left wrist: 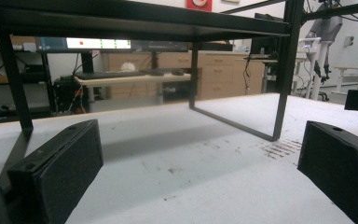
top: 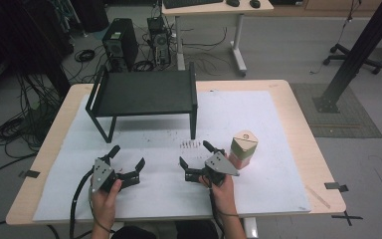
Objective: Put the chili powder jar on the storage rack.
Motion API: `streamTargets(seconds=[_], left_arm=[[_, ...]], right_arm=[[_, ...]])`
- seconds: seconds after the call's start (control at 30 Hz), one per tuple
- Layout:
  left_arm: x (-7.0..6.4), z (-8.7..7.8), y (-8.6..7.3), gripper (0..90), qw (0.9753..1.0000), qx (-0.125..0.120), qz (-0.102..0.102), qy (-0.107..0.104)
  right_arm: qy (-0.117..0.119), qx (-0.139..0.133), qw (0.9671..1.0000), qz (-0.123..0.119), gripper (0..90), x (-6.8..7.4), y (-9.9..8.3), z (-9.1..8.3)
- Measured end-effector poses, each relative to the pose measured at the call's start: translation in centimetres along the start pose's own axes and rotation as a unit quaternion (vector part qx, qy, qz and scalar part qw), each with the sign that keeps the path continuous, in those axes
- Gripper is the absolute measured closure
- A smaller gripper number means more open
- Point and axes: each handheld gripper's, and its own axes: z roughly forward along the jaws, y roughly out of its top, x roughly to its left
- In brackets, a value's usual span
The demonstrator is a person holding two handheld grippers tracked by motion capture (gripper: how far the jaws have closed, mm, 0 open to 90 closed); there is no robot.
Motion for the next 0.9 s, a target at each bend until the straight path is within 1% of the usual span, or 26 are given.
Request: streamTargets(seconds=[0.2,0.23,0.43,0.67,0.9], left_arm=[[0.0,0.0,0.0,0.2,1.0,0.0,-0.001,0.0],[0.0,0.0,0.0,0.2,1.0,0.001,-0.002,0.0],[0.0,0.0,0.0,0.2,1.0,0.0,-0.001,0.0],[0.0,0.0,0.0,0.2,1.0,0.0,-0.002,0.0],[0.0,0.0,0.0,0.2,1.0,-0.001,-0.001,0.001]], right_arm=[[-0.002,-0.005,1.0,-0.002,1.8,0.0,0.0,-0.1],[-0.005,-0.006,1.0,-0.003,2.0,0.1,0.0,-0.1],[-0.01,-0.003,0.9999,-0.003,2.4,0.3,0.0,-0.6],[-0.012,-0.002,0.9999,-0.004,2.5,0.3,0.0,-0.8],[-0.011,-0.004,0.9999,-0.004,2.4,0.5,-0.1,-1.4]])
